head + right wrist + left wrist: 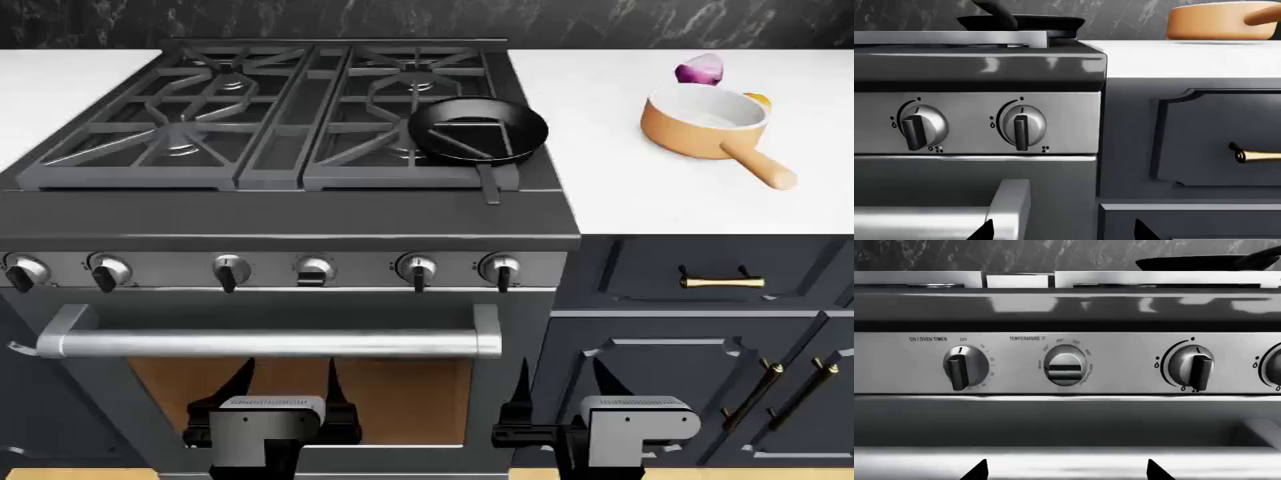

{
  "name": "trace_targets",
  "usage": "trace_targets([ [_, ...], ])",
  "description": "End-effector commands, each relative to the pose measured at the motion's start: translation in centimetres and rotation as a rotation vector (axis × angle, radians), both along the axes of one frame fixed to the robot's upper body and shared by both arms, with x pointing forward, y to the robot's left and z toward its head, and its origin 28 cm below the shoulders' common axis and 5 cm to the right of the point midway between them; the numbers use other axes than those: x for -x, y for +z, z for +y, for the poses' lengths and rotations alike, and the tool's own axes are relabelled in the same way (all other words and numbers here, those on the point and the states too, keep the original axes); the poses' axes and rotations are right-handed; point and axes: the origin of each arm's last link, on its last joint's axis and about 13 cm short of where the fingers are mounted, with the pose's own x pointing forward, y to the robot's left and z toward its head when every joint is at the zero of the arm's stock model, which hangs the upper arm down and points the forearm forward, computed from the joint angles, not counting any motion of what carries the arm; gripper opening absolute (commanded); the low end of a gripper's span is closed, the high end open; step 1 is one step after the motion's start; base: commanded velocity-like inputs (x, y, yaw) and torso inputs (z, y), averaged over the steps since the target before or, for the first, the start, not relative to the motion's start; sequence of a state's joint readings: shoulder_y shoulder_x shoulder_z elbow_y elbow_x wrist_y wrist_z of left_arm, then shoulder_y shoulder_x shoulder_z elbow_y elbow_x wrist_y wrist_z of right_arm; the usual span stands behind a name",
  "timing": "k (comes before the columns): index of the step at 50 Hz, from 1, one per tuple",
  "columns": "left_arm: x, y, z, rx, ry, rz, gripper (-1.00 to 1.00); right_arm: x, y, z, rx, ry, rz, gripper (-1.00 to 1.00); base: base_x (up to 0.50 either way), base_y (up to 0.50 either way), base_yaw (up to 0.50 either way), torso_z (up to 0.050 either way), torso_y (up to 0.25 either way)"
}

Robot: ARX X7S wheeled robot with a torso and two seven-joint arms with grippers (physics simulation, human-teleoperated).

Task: Place both pans onto different burners. Then place the onion and the sushi on different pans.

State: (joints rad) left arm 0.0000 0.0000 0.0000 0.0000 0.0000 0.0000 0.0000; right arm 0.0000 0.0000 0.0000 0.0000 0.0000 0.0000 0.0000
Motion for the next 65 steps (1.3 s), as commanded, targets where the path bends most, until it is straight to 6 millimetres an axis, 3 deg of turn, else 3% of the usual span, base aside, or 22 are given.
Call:
trace_targets([
  [1, 0.0, 0.3, 0.0, 0.006, 0.003, -0.004, 1.00, 0.0, -0.1, 0.1, -0.001, 0.002, 0.000, 1.00, 0.00, 0.00, 0.00, 0.000, 0.000],
  [22, 0.1, -0.5, -0.1, -0.040, 0.038, -0.033, 1.00, 0.0, -1.1, 0.3, 0.021, -0.007, 0.046, 1.00, 0.00, 0.00, 0.00, 0.000, 0.000],
  [41, 0.3, -0.5, -0.1, -0.025, 0.004, -0.042, 1.00, 0.0, -1.4, 0.2, 0.013, -0.010, 0.052, 1.00, 0.00, 0.00, 0.00, 0.047, 0.000],
  [65, 0.4, -0.5, -0.3, -0.027, 0.001, -0.060, 1.00, -0.1, -1.5, 0.3, -0.024, -0.011, 0.076, 1.00, 0.00, -0.50, 0.00, 0.000, 0.000],
])
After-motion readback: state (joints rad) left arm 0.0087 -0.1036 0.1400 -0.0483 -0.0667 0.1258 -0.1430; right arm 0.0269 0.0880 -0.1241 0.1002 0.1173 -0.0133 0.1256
